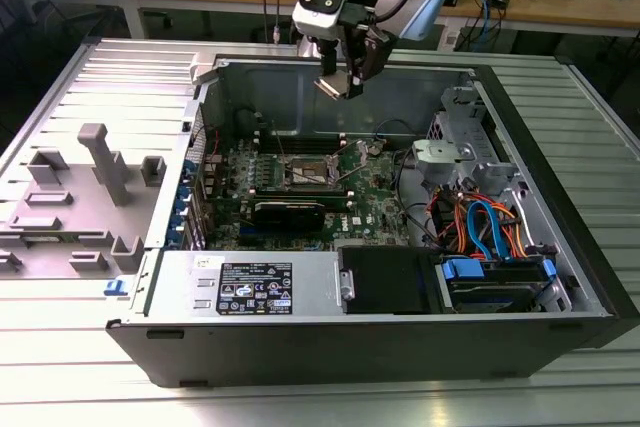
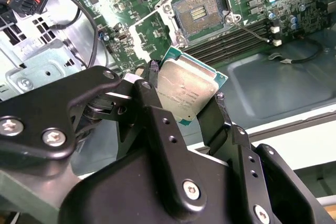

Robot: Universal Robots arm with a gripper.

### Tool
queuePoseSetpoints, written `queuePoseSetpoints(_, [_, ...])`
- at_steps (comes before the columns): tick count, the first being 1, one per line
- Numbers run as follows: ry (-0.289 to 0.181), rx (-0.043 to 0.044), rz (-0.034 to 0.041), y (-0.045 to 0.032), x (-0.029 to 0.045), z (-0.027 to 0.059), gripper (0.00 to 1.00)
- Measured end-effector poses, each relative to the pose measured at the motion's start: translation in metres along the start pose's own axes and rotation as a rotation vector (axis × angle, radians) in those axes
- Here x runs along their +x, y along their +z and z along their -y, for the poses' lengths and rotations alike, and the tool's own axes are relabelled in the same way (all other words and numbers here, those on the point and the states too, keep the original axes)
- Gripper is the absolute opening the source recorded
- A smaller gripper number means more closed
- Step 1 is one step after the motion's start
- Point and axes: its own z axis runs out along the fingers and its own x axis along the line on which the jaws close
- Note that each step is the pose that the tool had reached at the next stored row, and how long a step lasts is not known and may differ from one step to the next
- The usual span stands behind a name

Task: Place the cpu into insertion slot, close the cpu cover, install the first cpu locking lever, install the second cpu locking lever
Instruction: 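Place the cpu into insertion slot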

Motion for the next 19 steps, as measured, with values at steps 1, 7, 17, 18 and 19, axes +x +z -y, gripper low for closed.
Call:
queuePoseSetpoints(1, [0.006, -0.0001, 0.0005, 0.0, 0.0, 0.0, 0.55])
queuePoseSetpoints(7, [0.043, -0.0008, 0.0038, 0.0002, 0.0, 0.0, 0.55])
queuePoseSetpoints(17, [0.108, -0.0021, 0.0095, 0.0004, 0.0, 0.0, 0.55])
queuePoseSetpoints(18, [0.115, -0.0023, 0.0101, 0.0004, 0.0, 0.0, 0.55])
queuePoseSetpoints(19, [0.126, -0.0025, 0.0111, 0.0004, 0.0, 0.0, 0.55])
